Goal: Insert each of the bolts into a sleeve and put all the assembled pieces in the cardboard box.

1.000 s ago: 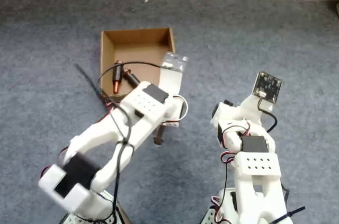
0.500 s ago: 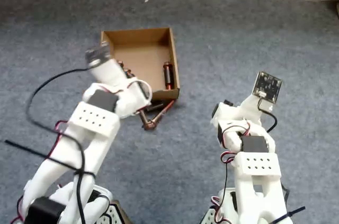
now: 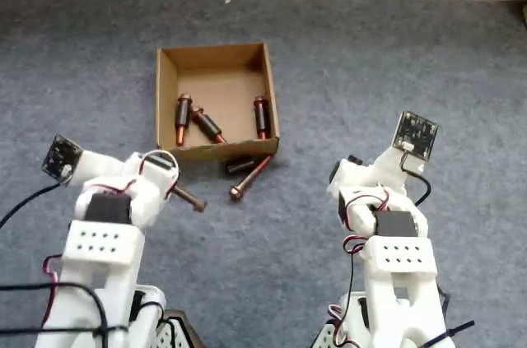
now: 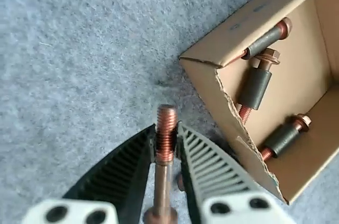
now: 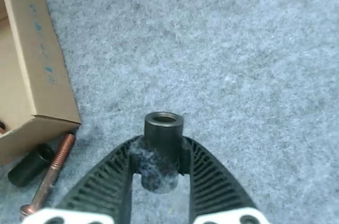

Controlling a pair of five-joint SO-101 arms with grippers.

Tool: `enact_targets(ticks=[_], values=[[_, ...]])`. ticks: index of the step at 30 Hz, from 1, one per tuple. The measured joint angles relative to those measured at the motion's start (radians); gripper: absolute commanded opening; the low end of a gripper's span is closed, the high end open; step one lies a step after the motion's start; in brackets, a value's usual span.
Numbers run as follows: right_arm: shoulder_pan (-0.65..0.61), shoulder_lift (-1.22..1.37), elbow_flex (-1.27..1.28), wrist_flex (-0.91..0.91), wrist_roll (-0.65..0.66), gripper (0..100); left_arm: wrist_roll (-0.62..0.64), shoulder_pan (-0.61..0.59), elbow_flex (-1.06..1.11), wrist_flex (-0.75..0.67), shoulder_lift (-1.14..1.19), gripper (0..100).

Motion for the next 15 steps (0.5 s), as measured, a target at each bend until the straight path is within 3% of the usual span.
enact_targets(ticks=[9, 15], values=[[0.0, 0.0, 0.0, 0.0, 0.0, 0.5, -0.003, 0.0, 0.068, 0.0, -0.129, 28], [0.0, 0.0, 0.0, 0.0, 0.0, 0.5, -0.19, 0.0, 0.068, 0.0, -0.13, 28]])
